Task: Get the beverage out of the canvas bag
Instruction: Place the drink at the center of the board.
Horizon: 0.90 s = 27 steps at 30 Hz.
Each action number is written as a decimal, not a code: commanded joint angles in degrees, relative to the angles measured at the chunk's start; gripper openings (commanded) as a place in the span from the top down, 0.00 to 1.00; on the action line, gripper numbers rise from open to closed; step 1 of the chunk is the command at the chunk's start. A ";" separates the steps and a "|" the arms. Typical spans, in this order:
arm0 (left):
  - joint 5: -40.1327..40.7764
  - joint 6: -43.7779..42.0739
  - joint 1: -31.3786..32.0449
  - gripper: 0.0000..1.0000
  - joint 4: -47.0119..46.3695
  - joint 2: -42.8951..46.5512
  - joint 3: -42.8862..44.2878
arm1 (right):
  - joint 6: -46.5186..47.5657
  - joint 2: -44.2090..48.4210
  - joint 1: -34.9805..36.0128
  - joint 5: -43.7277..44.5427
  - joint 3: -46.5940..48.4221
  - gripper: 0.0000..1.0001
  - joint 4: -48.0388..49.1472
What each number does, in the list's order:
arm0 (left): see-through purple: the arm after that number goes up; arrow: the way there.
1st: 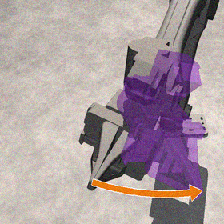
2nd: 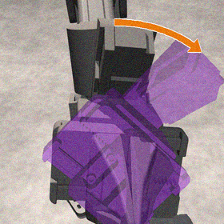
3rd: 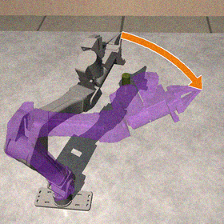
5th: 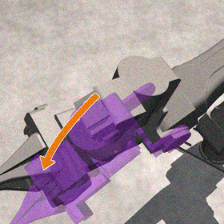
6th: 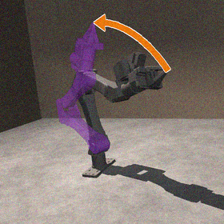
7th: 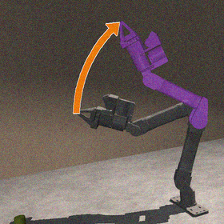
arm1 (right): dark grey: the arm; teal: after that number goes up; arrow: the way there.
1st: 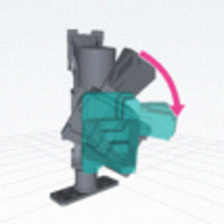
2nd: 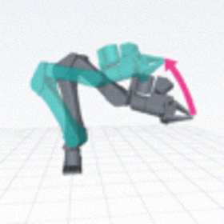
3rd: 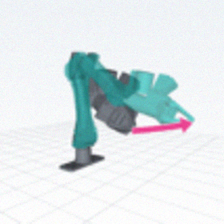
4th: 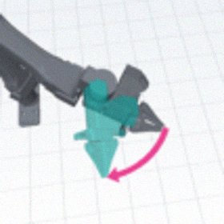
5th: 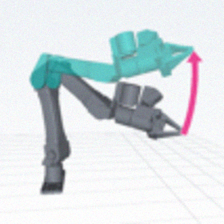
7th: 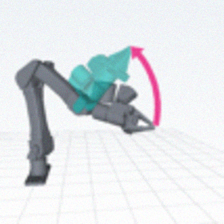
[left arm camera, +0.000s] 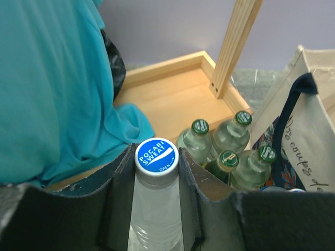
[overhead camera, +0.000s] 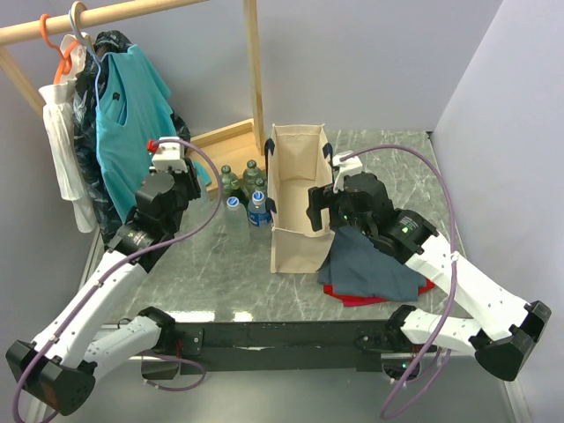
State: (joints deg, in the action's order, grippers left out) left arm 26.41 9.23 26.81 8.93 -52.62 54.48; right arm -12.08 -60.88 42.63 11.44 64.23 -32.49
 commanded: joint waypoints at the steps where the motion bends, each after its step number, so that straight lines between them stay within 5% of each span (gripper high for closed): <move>1: -3.82 2.89 -1.32 0.99 -12.79 2.52 -1.21 | 0.21 2.60 0.52 1.74 2.22 0.00 3.31; 27: -5.32 5.88 -2.73 0.99 -29.93 2.79 -15.28 | 0.39 2.00 0.52 1.57 2.31 0.00 4.19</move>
State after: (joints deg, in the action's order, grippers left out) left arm 21.58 13.28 24.34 -5.76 -52.07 38.76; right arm -12.08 -58.67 42.63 12.56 64.23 -30.41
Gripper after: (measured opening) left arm 0.386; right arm 0.999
